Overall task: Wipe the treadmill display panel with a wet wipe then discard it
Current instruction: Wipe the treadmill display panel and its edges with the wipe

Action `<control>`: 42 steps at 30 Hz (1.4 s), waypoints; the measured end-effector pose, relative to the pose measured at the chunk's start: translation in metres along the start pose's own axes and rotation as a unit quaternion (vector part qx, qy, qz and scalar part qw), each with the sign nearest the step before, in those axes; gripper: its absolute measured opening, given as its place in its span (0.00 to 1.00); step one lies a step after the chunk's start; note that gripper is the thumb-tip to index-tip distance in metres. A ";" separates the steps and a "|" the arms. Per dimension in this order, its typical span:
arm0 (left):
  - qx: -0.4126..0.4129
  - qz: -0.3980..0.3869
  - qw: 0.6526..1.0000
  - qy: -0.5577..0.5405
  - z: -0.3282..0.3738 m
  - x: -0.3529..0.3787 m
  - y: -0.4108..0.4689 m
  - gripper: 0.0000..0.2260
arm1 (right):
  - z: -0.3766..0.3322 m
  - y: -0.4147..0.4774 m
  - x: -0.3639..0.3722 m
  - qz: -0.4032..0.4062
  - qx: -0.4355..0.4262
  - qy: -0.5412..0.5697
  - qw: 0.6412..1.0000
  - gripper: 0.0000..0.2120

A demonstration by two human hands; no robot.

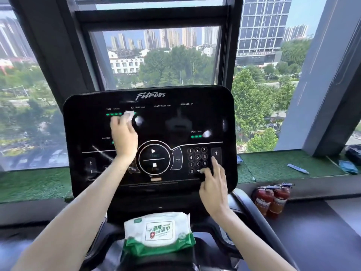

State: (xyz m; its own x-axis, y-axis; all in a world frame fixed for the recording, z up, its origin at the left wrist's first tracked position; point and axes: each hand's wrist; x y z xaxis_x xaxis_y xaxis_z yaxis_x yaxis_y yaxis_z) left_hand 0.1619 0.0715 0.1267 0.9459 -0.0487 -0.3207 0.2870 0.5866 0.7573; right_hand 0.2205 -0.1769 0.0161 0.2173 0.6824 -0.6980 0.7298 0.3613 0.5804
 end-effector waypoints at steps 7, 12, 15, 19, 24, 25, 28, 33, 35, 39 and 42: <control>0.420 -0.272 0.859 0.111 -0.005 0.011 -0.055 0.19 | -0.002 -0.003 0.005 -0.006 -0.014 -0.003 1.000 0.19; 0.050 -0.031 0.998 0.003 0.008 0.012 -0.010 0.13 | 0.002 -0.004 0.004 -0.007 0.010 -0.013 1.000 0.16; -0.005 0.005 1.000 -0.003 0.045 0.037 -0.004 0.19 | 0.006 -0.008 0.002 -0.016 0.009 -0.014 1.000 0.15; 0.149 -0.156 0.976 -0.012 0.098 0.073 -0.031 0.25 | 0.016 -0.009 -0.005 -0.014 0.014 -0.006 1.000 0.13; 0.204 -0.272 0.940 -0.008 0.131 0.094 -0.046 0.22 | 0.028 -0.011 -0.012 -0.020 0.032 -0.016 0.999 0.12; 0.236 -0.291 0.927 0.013 0.132 0.094 -0.051 0.21 | 0.030 -0.012 -0.013 -0.017 0.036 -0.017 0.999 0.11; 0.352 -0.351 0.866 0.051 0.121 0.093 -0.073 0.22 | 0.031 -0.017 -0.015 0.015 0.044 -0.013 0.999 0.09; 0.447 -0.435 0.779 0.056 0.084 0.078 -0.105 0.21 | 0.022 -0.015 -0.014 0.041 0.056 -0.017 0.997 0.08; 0.467 -0.460 0.753 0.057 0.068 0.068 -0.110 0.18 | 0.013 -0.015 -0.010 0.046 0.059 -0.015 0.997 0.08; 0.503 -0.475 0.719 0.065 0.033 0.041 -0.107 0.15 | -0.008 -0.018 0.003 0.035 0.047 -0.005 0.998 0.08; 0.512 -0.469 0.716 0.076 0.008 0.017 -0.089 0.15 | -0.026 -0.016 0.014 0.020 0.038 0.007 0.999 0.08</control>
State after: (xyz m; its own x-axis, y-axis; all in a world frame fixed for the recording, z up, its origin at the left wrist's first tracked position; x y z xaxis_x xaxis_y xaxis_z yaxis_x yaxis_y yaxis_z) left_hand 0.1534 0.0122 0.0586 0.2586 0.1015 -0.9606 0.8193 -0.5499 0.1624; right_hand 0.1947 -0.1564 0.0081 0.2386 0.7037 -0.6692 0.7677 0.2854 0.5738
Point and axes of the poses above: each hand's wrist, its own y-axis towards the middle knuckle, its own x-axis out of the palm, z = x × y, and after that the axes turned 3 degrees about -y, right-handed
